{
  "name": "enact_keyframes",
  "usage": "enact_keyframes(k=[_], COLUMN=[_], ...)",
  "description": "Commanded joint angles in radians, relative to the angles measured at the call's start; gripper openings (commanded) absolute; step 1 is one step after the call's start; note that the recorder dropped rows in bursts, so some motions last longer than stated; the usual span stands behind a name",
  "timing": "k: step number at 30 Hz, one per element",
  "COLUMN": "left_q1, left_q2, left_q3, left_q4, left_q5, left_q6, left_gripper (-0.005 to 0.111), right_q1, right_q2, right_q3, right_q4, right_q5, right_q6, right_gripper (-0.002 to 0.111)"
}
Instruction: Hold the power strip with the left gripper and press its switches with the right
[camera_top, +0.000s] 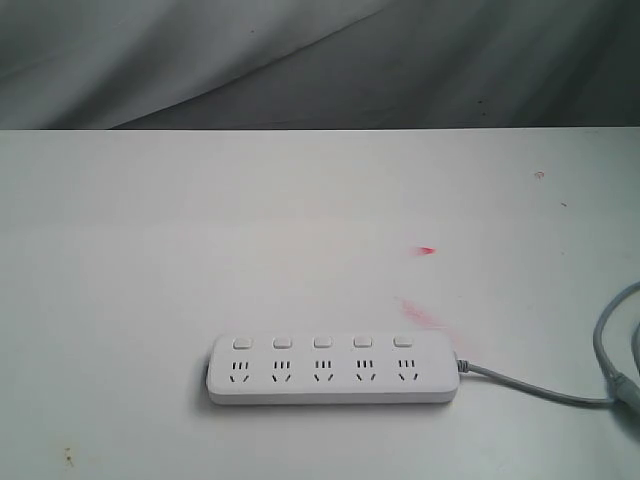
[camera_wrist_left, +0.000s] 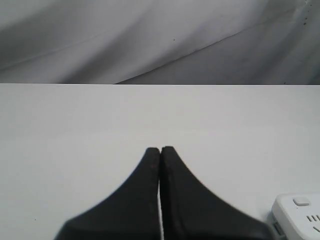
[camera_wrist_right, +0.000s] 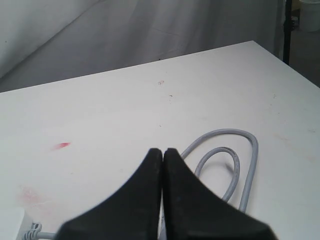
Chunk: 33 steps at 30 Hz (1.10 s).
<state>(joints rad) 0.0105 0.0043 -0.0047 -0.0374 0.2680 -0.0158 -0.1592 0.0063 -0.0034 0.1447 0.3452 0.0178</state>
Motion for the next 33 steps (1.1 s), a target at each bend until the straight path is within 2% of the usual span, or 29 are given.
enact_keyframes(k=[1, 7, 13, 21, 27, 30, 32, 33], left_q1=[0.003, 0.003, 0.003, 0.003, 0.003, 0.003, 0.003, 0.003], left_q2=[-0.004, -0.004, -0.004, 0.039, 0.265, 0.397, 0.493, 0.584], left_q3=[0.005, 0.005, -0.016, -0.258, -0.479, -0.587, -0.666, -0.728], left_q4=[0.0, -0.012, -0.195, -0.214, -0.223, -0.265, -0.316, -0.402], left_q5=[-0.002, -0.006, -0.028, 0.025, 0.055, 0.07, 0.109, 0.152], left_q6=[-0.007, -0.007, -0.002, 0.167, 0.193, 0.265, 0.357, 0.498], left_gripper=[0.0, 0.0, 0.0, 0.0, 0.0, 0.0, 0.0, 0.0], right_q1=[0.001, 0.001, 0.001, 0.001, 0.001, 0.001, 0.001, 0.001], right_q2=[-0.006, -0.006, -0.006, -0.006, -0.006, -0.006, -0.006, -0.006], right_q3=[0.003, 0.003, 0.003, 0.003, 0.003, 0.003, 0.003, 0.003], right_q4=[-0.004, -0.004, -0.004, -0.004, -0.004, -0.004, -0.004, -0.004], right_q5=[-0.001, -0.001, -0.001, -0.001, -0.001, -0.001, -0.001, -0.001], right_q6=[0.0, 0.0, 0.0, 0.0, 0.0, 0.0, 0.0, 0.0], right_gripper=[0.0, 0.0, 0.0, 0.0, 0.0, 0.0, 0.0, 0.0])
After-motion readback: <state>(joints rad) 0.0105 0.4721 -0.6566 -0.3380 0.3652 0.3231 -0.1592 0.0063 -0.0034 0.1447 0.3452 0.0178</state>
